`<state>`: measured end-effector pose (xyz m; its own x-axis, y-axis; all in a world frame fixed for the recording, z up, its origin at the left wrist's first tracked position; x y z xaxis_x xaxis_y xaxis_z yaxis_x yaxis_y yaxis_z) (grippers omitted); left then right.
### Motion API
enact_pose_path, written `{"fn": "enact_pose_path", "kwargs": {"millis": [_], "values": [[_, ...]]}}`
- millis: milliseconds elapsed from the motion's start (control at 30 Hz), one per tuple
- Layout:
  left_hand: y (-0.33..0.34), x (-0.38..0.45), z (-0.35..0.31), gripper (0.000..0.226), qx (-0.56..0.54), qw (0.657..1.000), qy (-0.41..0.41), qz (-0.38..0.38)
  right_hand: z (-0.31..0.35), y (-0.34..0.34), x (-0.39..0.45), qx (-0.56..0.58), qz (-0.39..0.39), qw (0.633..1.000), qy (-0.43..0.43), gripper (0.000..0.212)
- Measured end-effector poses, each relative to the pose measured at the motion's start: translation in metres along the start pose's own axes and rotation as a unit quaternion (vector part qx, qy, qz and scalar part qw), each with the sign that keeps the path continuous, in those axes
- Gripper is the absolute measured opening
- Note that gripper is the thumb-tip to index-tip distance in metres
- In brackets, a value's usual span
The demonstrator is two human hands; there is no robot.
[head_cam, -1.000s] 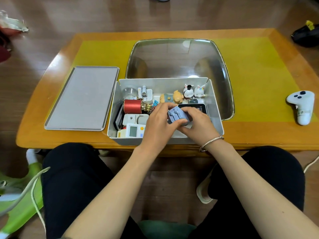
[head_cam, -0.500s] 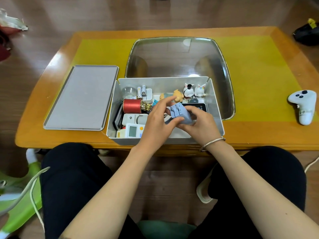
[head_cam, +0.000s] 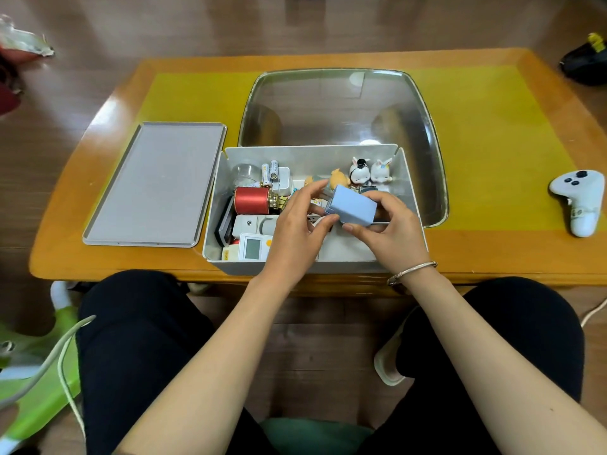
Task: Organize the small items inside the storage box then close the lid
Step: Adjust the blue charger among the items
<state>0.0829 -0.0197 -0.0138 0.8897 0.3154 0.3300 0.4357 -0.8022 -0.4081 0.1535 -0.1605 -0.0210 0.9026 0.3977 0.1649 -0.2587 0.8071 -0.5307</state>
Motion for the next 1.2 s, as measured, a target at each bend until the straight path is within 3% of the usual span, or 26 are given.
{"fn": "enact_pose_path", "kwargs": {"millis": [133, 400, 633, 800, 1000, 1100, 1200], "values": [[0.001, 0.003, 0.004, 0.042, 0.047, 0.999, 0.008, 0.001, -0.002, -0.003, 0.0, -0.004, -0.013, 1.0, 0.004, 0.052], [0.004, 0.003, 0.011, 0.042, 0.089, 0.996, -0.021, -0.007, -0.012, 0.002, 0.001, 0.119, 0.015, 0.992, 0.05, 0.048], [0.007, 0.005, 0.016, 0.04, 0.069, 0.996, -0.057, -0.001, -0.01, 0.005, 0.0, 0.166, 0.035, 0.985, 0.044, 0.049], [0.003, 0.005, 0.014, 0.042, 0.079, 0.995, -0.058, -0.03, -0.007, 0.002, -0.001, 0.159, 0.034, 0.986, 0.022, 0.056], [-0.002, -0.003, -0.001, 0.021, 0.132, 0.987, -0.004, -0.087, -0.003, 0.0, -0.002, 0.144, 0.021, 0.989, 0.011, 0.052], [0.0, -0.001, -0.003, 0.034, 0.123, 0.99, 0.008, -0.067, -0.003, -0.003, -0.001, 0.139, 0.009, 0.99, 0.005, 0.049], [0.012, 0.002, -0.004, 0.055, 0.133, 0.991, 0.03, 0.003, 0.0, -0.007, -0.004, 0.103, -0.025, 0.994, -0.01, 0.038]]}}
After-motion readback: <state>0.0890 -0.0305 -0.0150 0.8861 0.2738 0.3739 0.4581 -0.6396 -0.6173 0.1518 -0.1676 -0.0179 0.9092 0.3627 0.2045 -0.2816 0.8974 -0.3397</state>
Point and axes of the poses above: each hand's wrist, its own x-axis towards the middle knuckle, its own y-axis out of the palm, z = x × y, the point moved 9 cm from there along x, towards the middle knuckle, and after that the axes turned 3 degrees about y, right-handed, at the moved point
